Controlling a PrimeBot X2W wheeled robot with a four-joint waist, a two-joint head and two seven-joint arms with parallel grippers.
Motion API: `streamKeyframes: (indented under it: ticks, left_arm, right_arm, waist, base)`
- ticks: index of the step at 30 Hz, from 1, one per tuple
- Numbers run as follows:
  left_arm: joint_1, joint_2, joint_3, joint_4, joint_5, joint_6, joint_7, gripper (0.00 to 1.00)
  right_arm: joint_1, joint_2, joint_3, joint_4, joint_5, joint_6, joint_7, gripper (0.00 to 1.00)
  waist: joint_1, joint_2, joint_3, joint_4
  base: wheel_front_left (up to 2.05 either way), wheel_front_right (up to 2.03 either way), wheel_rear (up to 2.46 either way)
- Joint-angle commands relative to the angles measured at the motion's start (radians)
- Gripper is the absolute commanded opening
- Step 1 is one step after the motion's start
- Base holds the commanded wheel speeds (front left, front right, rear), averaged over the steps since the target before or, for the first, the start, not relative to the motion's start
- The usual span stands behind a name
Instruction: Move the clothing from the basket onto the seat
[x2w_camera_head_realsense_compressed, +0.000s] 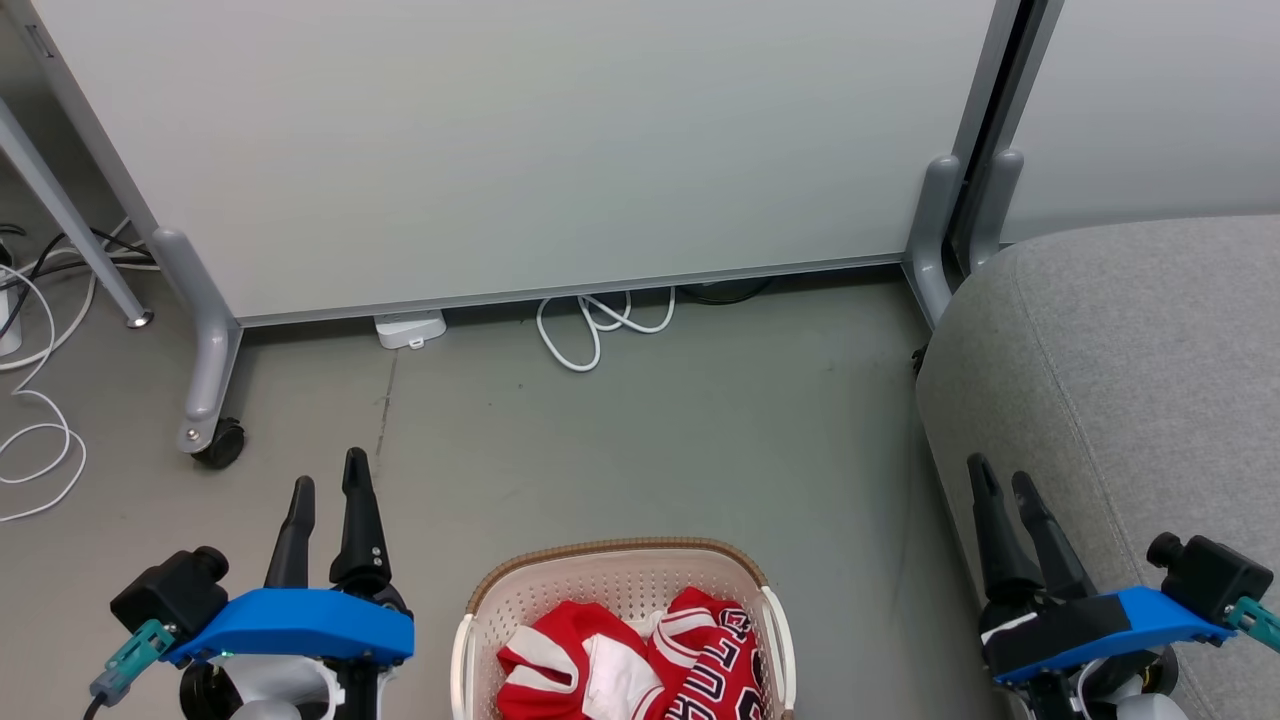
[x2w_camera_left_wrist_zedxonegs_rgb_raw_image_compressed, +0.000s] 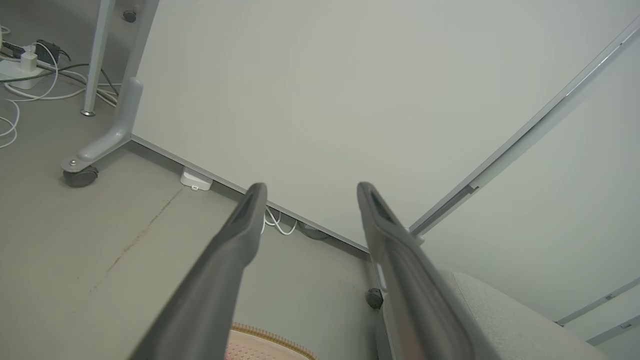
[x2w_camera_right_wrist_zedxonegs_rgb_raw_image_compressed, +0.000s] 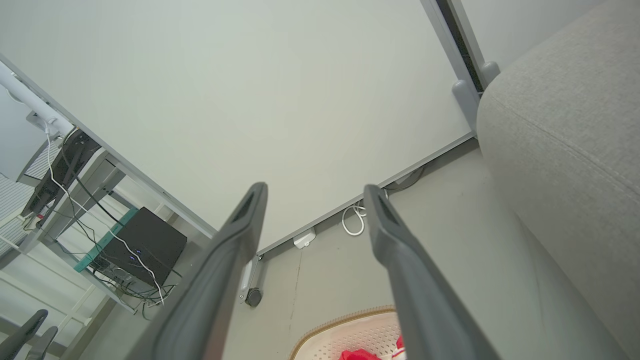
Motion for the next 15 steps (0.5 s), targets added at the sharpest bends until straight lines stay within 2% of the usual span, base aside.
streamKeyframes:
  ticks: [1,15]
  left_arm:
    - [-0.026,0.007,-0.005,-0.006,0.037,0.004,-0.011,1.00]
    - [-0.027,0.007,-0.026,0.013,0.189,0.009,-0.051,1.00]
  right_arm:
    - [-0.012,-0.005,0.003,-0.007,-0.036,0.002,-0.012,1.00]
    - [-0.014,-0.005,0.025,0.004,-0.201,0.002,-0.052,1.00]
  waist:
    - [0.0000,0.0000,0.000,0.000]
    - [0.0000,0.0000,0.003,0.002]
  base:
    - [0.00,0.00,0.00]
    - [0.00,0.00,0.00]
